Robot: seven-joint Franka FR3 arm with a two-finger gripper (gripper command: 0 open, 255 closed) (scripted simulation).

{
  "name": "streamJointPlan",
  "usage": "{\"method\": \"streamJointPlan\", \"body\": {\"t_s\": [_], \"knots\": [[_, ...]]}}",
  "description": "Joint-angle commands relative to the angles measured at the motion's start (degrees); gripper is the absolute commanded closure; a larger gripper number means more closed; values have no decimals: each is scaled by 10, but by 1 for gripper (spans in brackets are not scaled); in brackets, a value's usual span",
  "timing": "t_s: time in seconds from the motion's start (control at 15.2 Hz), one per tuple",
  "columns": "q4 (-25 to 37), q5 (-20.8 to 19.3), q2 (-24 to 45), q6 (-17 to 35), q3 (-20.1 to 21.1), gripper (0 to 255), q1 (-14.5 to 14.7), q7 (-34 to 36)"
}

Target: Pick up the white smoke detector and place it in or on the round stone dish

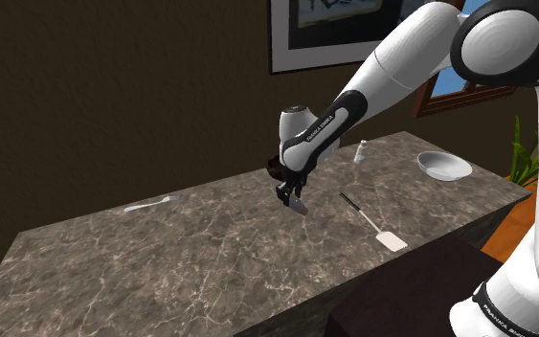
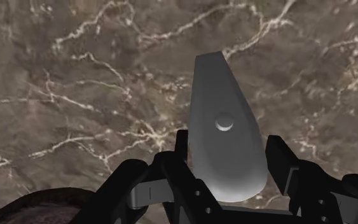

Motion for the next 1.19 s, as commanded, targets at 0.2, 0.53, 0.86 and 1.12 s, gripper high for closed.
{"method": "streamJointPlan", "body": {"t_s": [0.2,0.53,0.86,1.12], "knots": [[1,5,-29,-30,3,255,-3,-5],[4,10,-58,-61,6,255,-5,-9],[10,15,-84,-94,8,255,-7,-12],[17,19,-104,-120,9,255,-8,-15]]}}
